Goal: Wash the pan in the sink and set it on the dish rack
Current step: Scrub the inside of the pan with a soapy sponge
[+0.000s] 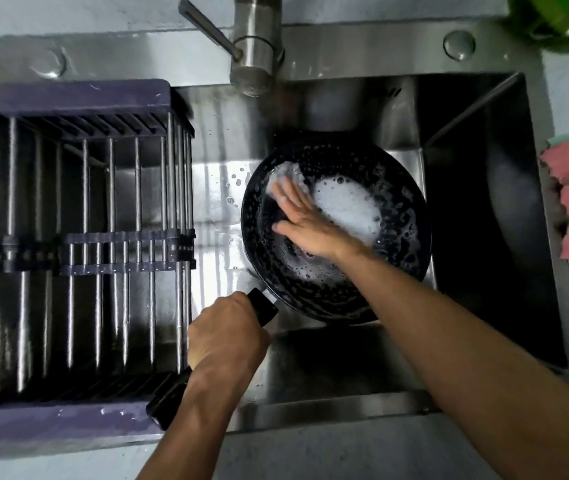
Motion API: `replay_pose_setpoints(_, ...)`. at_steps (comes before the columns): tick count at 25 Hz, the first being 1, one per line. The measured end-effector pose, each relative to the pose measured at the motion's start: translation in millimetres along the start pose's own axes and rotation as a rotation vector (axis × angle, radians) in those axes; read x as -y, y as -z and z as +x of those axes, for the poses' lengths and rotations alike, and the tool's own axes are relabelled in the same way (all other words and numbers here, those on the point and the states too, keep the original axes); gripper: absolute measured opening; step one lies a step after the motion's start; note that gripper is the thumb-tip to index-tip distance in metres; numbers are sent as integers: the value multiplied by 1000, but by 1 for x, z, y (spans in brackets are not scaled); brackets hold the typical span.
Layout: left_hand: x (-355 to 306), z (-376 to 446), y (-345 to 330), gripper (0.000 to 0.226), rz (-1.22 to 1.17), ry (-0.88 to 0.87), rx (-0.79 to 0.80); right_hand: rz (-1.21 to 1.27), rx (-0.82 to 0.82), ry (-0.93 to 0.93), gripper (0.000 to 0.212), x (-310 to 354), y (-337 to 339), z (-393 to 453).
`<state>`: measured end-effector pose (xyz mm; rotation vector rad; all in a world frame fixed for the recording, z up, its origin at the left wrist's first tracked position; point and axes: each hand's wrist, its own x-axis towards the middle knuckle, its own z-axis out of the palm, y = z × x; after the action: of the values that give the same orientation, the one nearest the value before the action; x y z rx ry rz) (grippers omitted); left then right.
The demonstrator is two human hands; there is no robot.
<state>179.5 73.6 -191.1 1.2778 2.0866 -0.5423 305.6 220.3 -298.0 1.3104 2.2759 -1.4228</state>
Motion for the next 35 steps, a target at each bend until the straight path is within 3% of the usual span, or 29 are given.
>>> replay_pose_setpoints(2, 0, 1, -1, 26, 8, 15, -4, -302, -157, -252, 71, -50, 18, 0)
replay_pose_setpoints(4, 1, 1, 0, 27, 2, 23, -2, -376, -214, -411, 69, -66, 7, -19)
replay_pose_setpoints(8, -2, -3, 1, 29, 6, 6, 16, -343, -113, -202, 67, -58, -9, -22)
replay_pose_setpoints(10, -2, -2, 2, 29, 9, 21, 17, -370, -188, -365, 67, -64, -4, -25)
replay_pose_setpoints(12, -2, -1, 1, 30, 30, 15, 23, -253, -161, -473, 66, -47, -16, -37)
replay_pose_setpoints(14, -1, -2, 0, 29, 36, 9, 21, -27, -102, -243, 63, -3, -37, -31)
replay_pose_setpoints(16, -1, -2, 1, 30, 37, 10, 13, 12, -97, -12, 68, 21, -37, -7)
replay_pose_setpoints(19, -3, 0, -2, 30, 29, 19, 5, -413, -174, -81, 74, -34, 14, 13)
replay_pose_setpoints(21, -1, 2, -4, 30, 12, 44, 12, -671, -234, -166, 75, -82, 52, -20)
replay_pose_setpoints(23, 0, 2, -4, 31, -2, 43, 3, -763, -143, -227, 72, -92, 57, -72)
replay_pose_setpoints(25, -2, -1, -3, 32, 4, 33, 1, -673, 52, -310, 67, -64, 21, -118)
replay_pose_setpoints(26, -2, -2, -2, 32, 7, 36, 4, -594, 199, -293, 68, -49, 2, -135)
replay_pose_setpoints(28, -1, -1, -1, 31, 3, 42, 15, -427, 320, -249, 75, -30, -7, -153)
replay_pose_setpoints(31, -2, 0, -4, 31, 1, 45, 19, -589, 186, -372, 64, -34, 7, -152)
replay_pose_setpoints(35, -1, 1, -4, 32, 9, 45, 12, -252, 259, -250, 54, -3, -27, -148)
